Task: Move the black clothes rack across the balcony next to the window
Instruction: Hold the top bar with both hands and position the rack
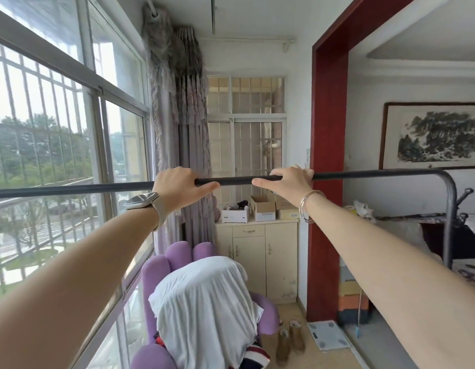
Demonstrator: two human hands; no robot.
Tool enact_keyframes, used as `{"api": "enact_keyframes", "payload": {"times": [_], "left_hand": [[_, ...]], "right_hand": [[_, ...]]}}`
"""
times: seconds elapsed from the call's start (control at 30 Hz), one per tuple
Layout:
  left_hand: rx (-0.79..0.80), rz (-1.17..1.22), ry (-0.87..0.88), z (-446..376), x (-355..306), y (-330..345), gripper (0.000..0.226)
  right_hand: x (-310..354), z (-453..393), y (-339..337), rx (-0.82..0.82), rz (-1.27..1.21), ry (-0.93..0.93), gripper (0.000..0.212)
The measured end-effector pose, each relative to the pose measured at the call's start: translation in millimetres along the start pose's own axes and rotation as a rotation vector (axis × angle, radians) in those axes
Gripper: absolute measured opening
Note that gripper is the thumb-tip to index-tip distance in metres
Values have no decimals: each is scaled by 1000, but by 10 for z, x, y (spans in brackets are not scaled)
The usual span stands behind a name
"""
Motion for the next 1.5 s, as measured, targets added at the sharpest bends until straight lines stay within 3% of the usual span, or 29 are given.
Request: {"api": "enact_keyframes", "payload": {"times": [0.3,0.43,0.6,0.8,0.97,1.37,1.5], "left_hand": [[-45,-30,1,-205,112,290,76],[-105,-57,21,-303,80,384,77],[-104,-17,82,-536,-214,570,73],[-112,9,125,-765,-385,815,72],[-93,34,157,-883,-407,966,69],[-99,10,79,-935,424,1166,75],[-97,-2,68,-958,429,1211,74]], "right_hand": [[-104,-304,273,8,-69,-17,63],[-226,-415,358,-18,-68,8,72],[-579,-380,198,-172,-31,48,73],[-829,-422,145,-191,15,110,82],[-888,-461,231,-227,57,102,76],[-472,-1034,923,-75,19,57,77],[-513,-1102,995,-43,-19,60,84]]}}
Point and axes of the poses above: each hand's wrist, its own z-axis away from the middle knuckle, its own y-axis out of the palm, x = y × z, the point moved 4 cm from there along -z, towards the middle knuckle
